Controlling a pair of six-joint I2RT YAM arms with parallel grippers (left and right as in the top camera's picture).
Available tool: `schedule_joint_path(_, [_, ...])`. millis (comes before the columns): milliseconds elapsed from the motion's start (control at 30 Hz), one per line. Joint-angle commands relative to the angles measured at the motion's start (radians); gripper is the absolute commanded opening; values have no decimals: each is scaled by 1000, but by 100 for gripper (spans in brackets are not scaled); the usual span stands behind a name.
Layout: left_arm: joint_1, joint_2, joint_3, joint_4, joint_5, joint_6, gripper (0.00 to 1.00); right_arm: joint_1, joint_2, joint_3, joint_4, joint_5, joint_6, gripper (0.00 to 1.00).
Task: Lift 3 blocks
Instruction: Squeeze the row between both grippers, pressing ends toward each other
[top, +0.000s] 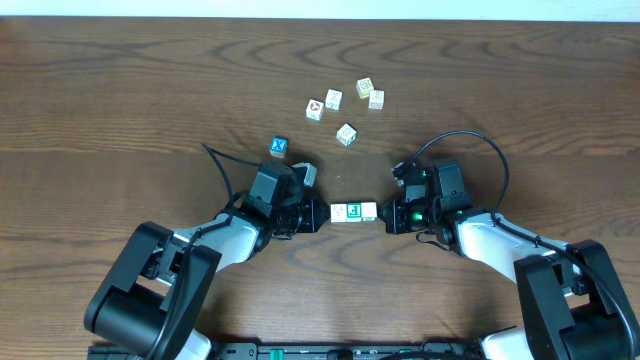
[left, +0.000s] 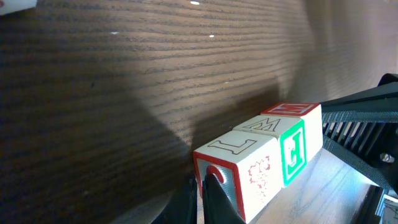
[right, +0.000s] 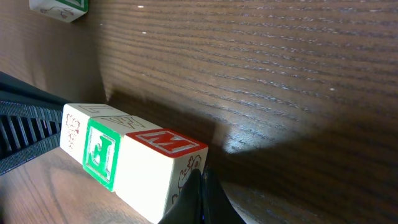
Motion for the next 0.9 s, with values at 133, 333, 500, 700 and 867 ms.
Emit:
schedule_joint_path(133, [-34,-21,12,16,87,14,7,29,-16,10,-1,-166,-20,1])
schedule_joint_path(333, [-34,-42,13,15,87,14,7,29,-20,14,-7,-166,-20,1])
schedule_joint_path(500, [-34,-42,13,15,87,13,7,29,-26,16,-25,-166,-20,1])
schedule_joint_path(700, [-34,-42,13,14,87,13,7,29,-65,16,-32,-166,-20,1])
schedule_joint_path(867, [-34,-42,13,15,87,13,7,29,-92,21,-54,-161,-20,1])
